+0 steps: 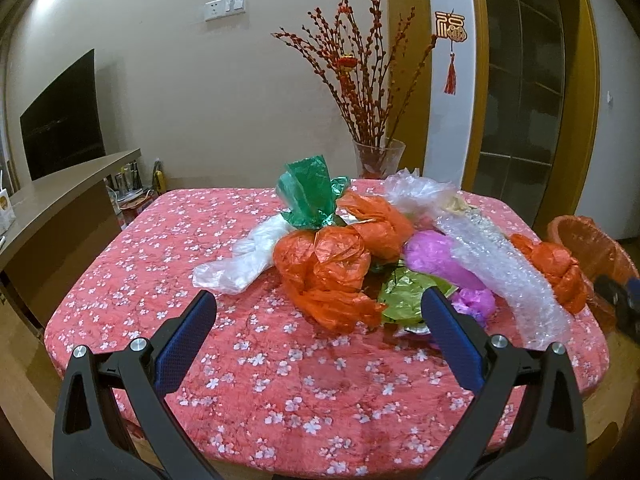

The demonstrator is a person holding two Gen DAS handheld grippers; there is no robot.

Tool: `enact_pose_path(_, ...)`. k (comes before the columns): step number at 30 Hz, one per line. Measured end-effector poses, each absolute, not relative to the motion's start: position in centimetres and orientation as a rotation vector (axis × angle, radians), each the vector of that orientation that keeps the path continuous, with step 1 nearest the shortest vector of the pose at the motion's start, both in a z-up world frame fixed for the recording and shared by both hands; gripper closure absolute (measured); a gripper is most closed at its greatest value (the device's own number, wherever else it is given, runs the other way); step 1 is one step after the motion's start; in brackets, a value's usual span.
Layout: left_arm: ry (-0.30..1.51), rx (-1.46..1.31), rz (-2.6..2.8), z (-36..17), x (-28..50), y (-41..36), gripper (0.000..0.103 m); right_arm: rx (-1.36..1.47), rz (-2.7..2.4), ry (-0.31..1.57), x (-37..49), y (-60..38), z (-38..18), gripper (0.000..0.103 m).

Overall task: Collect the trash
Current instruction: 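Reach the right gripper to the orange plastic bag and close on it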

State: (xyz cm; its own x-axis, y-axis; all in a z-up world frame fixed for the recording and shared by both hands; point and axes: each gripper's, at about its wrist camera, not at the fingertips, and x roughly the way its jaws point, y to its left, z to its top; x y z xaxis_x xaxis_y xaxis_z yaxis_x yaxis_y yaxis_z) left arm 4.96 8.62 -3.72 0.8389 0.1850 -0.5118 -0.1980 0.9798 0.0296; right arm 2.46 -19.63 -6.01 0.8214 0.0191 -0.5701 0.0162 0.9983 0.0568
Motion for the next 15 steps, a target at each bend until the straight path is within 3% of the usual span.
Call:
enact_pose_path(4, 0.552, -0.018, 0.2, -4.2, 5.5, 8.6, 0.002, 0.036, -0.011, 0.614, 5.1, -19.4, -6.3, 0.02)
enact_pose_path(6, 0.555, -0.018, 0.193, -4.4, 5.7, 8.6, 0.002, 0.036, 0.026, 0.629, 6.2, -19.4, -6.8, 0.027)
enact_pose_path(13, 0.558, -0.045, 0.129, -4.4, 6.5, 8.1, 0.002, 0.044, 0.047, 0.691, 9.1, -19.3, -8.5, 0.037)
enact_pose_path(15, 0.557, -0.048, 0.094, -4.3, 6.8, 7.5, 0.002, 0.062, 0.074, 0.713, 9.5, -19.6, -9.0, 0.046)
